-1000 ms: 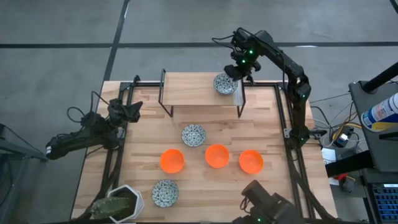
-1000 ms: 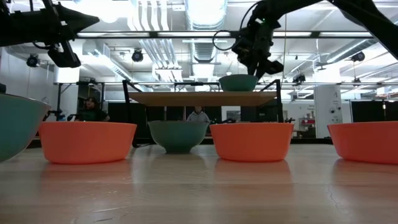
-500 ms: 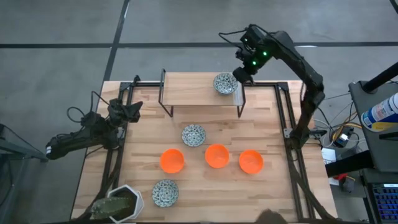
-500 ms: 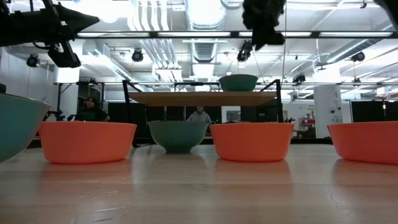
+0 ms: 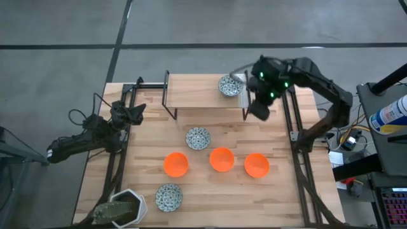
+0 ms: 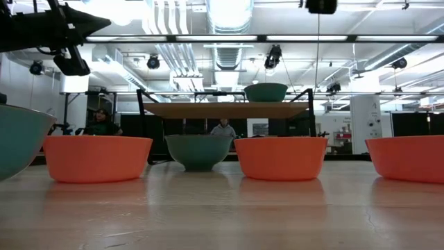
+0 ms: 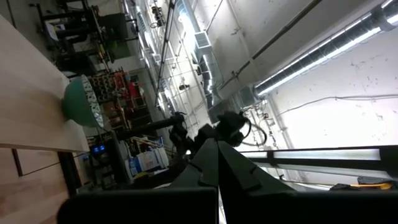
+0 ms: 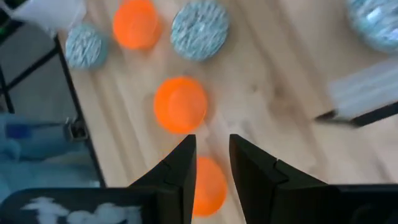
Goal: Pick & Place Mini bowls
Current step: Put the right orange bowl on the shelf
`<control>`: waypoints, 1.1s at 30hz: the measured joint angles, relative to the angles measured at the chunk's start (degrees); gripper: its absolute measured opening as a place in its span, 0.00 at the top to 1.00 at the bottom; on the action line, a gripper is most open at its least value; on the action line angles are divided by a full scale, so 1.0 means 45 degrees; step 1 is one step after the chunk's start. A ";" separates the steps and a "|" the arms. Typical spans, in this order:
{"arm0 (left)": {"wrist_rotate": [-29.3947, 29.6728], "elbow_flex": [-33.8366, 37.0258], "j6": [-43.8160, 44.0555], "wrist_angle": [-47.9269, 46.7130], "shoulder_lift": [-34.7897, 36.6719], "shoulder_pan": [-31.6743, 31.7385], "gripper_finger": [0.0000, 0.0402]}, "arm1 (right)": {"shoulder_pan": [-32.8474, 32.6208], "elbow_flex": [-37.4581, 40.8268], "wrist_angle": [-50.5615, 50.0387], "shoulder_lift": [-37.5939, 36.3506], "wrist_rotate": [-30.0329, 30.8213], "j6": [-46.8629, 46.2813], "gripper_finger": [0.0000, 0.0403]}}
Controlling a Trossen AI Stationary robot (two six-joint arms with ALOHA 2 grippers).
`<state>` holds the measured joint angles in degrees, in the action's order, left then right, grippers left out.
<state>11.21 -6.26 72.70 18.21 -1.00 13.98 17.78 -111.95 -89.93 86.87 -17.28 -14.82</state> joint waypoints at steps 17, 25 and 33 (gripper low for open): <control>-0.0050 0.0000 -0.0007 -0.0178 -0.0002 0.0002 1.00 | -0.4123 0.7444 0.2787 -0.2225 0.1267 -0.5434 0.80; -0.0050 0.0000 -0.0007 -0.0260 -0.0001 0.0005 1.00 | -0.4425 1.0533 0.4244 -0.2563 0.1252 -0.6300 0.83; -0.0055 0.0005 0.0002 -0.0271 -0.0004 0.0004 1.00 | -0.4425 1.2984 0.5045 -0.2816 0.1151 -0.6968 0.80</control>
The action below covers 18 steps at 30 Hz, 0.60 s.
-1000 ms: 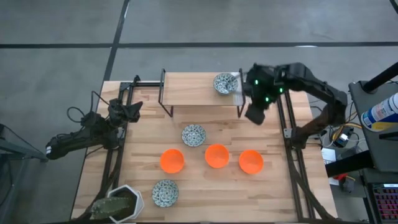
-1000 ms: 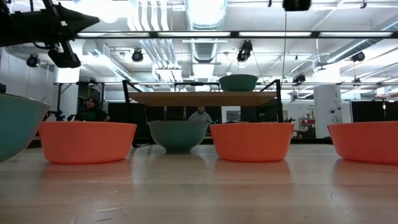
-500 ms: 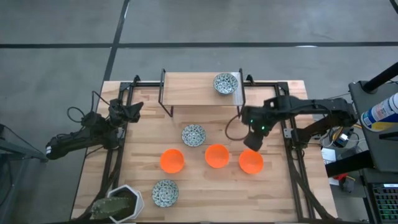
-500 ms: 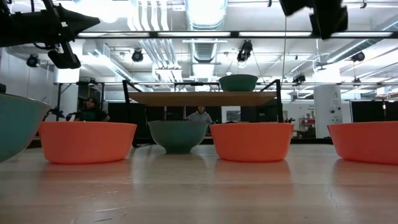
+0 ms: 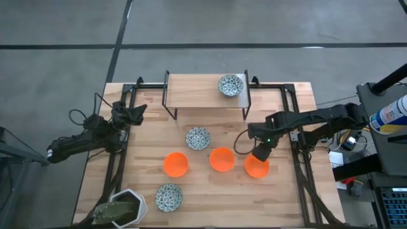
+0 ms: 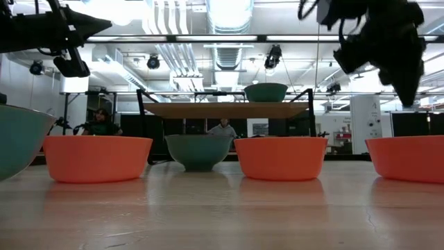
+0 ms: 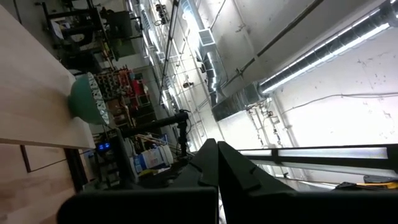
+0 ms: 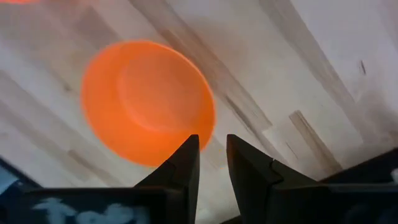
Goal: Pick & Place Mini bowls
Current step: Put the right orange bowl on the shelf
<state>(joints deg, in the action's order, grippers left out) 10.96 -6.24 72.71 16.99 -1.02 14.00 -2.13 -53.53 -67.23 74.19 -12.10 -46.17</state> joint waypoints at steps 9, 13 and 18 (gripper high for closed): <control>0.0000 0.0000 0.0114 0.0005 0.0003 0.0000 1.00 | 0.0000 0.1512 0.1833 0.0017 -0.0963 -0.0708 0.66; 0.0000 0.0000 0.0136 0.0005 0.0000 0.0001 1.00 | -0.0005 0.1896 0.1802 0.0030 -0.0755 -0.0885 0.61; 0.0000 0.0000 0.0136 0.0010 0.0000 -0.0004 1.00 | -0.0004 0.2155 0.2262 0.0029 -0.0582 -0.0818 0.60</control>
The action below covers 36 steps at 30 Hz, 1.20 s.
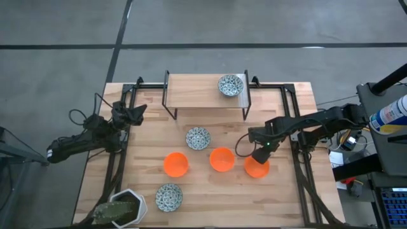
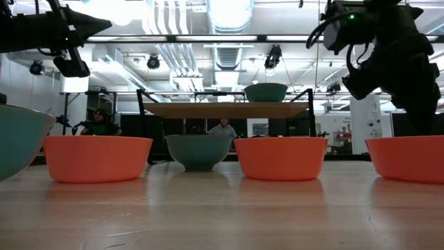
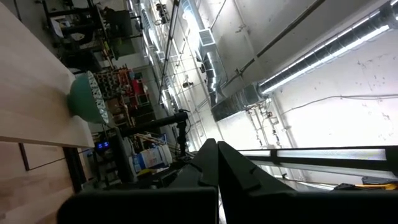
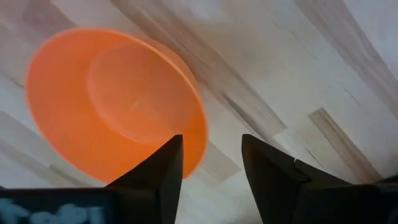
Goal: Pick & Place Mini bowls
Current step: Put the right orange bowl on the shelf
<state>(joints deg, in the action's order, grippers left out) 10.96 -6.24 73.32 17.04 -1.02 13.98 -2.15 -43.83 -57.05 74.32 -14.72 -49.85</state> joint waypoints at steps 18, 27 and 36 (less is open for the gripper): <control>0.0005 0.0000 0.0229 -0.0011 -0.0003 0.0004 1.00 | 0.0004 0.0904 0.1577 0.0170 -0.0130 -0.0517 0.70; 0.0000 0.0000 0.0307 -0.0015 -0.0308 0.0000 1.00 | 0.0004 0.1646 0.2266 0.0170 -0.0834 -0.0981 0.96; -0.0243 -0.0618 -0.0766 -0.0005 -0.0534 0.0000 0.90 | 0.0004 0.1294 0.2431 0.0062 -0.1580 -0.1575 0.98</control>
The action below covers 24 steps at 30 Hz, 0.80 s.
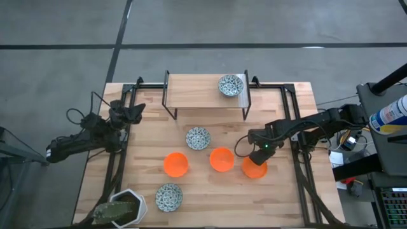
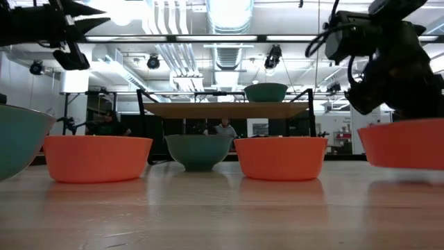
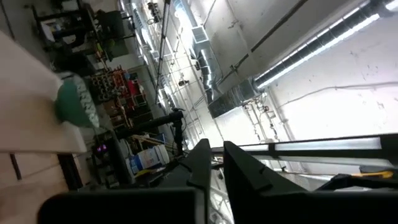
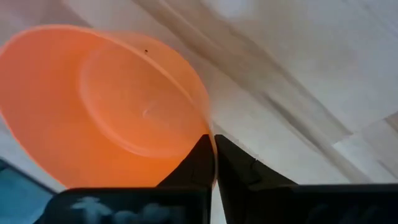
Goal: Pick & Place Mini bowls
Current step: Put the right orange bowl on the shelf
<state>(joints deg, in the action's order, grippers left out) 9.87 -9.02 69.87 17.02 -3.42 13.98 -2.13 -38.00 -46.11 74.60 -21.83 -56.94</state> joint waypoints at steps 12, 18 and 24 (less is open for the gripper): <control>-0.2068 -0.2223 -0.4173 -0.0082 -0.2513 0.0000 0.72 | 0.0005 -0.1768 -0.0002 -0.0052 -0.2522 -0.0392 0.98; -0.3899 -0.4009 -0.5861 -0.0837 -0.4841 0.0000 0.71 | 0.0005 -0.2719 0.0050 -0.0043 -0.4115 -0.0687 0.98; -0.6186 -0.6224 -0.7562 -0.2502 -0.7252 0.0000 0.71 | 0.0005 -0.3458 0.0112 -0.0038 -0.5815 -0.1605 0.98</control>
<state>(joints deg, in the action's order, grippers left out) -17.97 -37.03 35.84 5.76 -36.05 13.98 -2.11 -53.56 -45.60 74.43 -48.00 -64.17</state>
